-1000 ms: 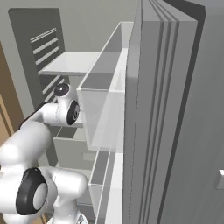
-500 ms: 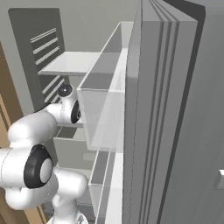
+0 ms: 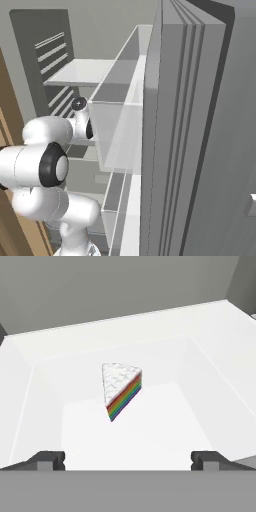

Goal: Take the cupcake and cake from the fridge and place them on the empty tray on the dining counter.

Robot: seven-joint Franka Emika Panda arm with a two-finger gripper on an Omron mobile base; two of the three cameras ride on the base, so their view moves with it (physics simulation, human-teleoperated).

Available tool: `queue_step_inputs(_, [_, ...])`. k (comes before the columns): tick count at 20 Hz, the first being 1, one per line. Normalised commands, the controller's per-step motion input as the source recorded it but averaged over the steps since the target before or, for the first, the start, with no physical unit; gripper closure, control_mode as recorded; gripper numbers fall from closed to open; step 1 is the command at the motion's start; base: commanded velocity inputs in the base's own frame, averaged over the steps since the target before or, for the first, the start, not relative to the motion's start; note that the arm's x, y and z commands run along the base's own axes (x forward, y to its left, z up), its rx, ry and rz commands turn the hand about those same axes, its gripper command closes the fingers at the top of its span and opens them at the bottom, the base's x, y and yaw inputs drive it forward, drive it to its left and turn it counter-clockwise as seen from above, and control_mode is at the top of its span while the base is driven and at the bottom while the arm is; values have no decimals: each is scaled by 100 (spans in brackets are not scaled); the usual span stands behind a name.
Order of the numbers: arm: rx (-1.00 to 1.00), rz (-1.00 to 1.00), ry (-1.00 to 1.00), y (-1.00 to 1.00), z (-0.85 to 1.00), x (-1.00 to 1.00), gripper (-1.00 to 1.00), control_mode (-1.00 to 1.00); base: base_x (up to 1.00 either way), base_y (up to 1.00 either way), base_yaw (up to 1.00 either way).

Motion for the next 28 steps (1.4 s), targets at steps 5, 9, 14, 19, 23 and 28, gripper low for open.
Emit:
queue_step_inputs(5, [0, 0, 0, 2, -19, 42, -100, -100, 0, 0, 0])
queue_step_inputs(9, [0, 0, 0, 2, -24, 44, -100, -100, 0, 0, 0])
queue_step_inputs(14, [0, 0, 0, 1, -25, 44, -100, -100, 0, 0, 0])
queue_step_inputs(19, [0, 0, 0, 0, -25, 45, -100, -100, 0, 0, 0])
queue_step_inputs(23, [0, 0, 0, 0, -23, 43, -100, -100, 0, 0, 0])
queue_step_inputs(28, [0, 0, 0, 0, -26, 42, -100, -100, 0, 0, 0])
